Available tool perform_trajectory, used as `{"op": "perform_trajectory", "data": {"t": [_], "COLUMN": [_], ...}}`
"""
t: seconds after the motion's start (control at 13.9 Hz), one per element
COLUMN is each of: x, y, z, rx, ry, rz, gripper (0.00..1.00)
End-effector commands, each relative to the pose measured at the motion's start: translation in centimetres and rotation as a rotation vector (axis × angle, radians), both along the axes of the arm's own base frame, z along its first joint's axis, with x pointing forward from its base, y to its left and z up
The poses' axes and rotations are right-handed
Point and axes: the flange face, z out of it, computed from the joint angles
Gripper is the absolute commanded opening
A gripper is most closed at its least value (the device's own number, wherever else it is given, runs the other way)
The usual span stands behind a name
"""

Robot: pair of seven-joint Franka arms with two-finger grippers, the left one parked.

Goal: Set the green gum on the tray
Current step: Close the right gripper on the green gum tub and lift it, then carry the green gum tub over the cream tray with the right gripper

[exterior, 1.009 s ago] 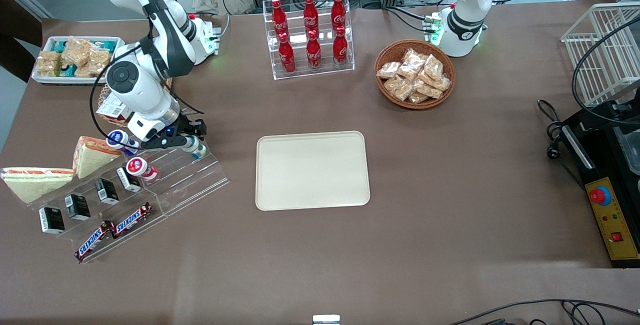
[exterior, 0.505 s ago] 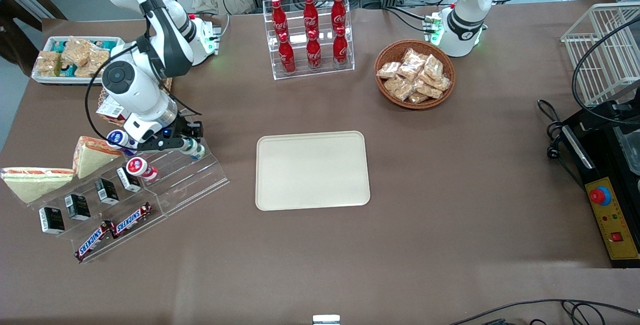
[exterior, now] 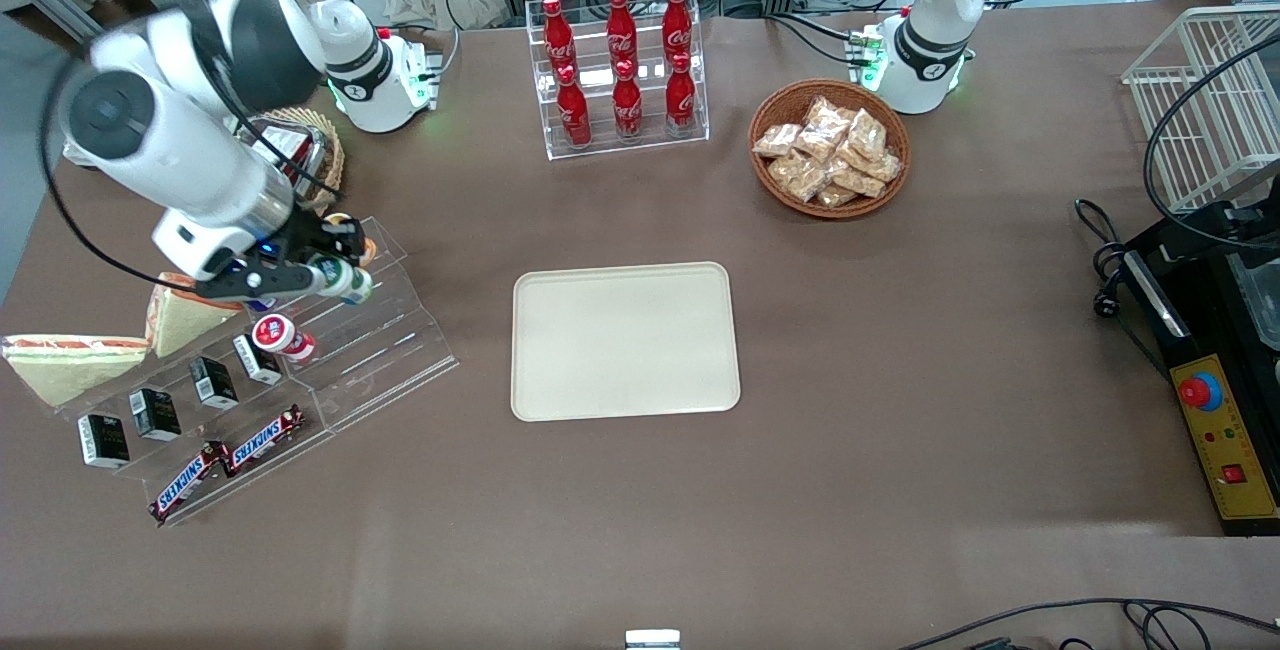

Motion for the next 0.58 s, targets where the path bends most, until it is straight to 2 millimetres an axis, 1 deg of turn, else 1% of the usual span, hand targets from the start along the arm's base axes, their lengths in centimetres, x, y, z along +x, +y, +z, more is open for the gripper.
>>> {"op": "perform_trajectory", "data": {"t": [0.0,0.07,0.14,0.22,0.36,0.5], "x": [0.9,0.6,0.3,0.0,-0.3,-0.2], "y": [2.9,4.1,5.2,6.7,11.1,14.9], "z": [4.2,5.1,5.4,5.6,4.6,2.8], "rx": [0.001,0.017,0.031,0.039,0.029,0.013], "ry": [-0.017,-0.028,-0.029,-0.027,-0.021,-0.034], "rz": [0.007,-0.02,-0.059,-0.109,-0.203,-0.273], "gripper": [0.15,0.15,0.15,0.15,0.15,0.15]}}
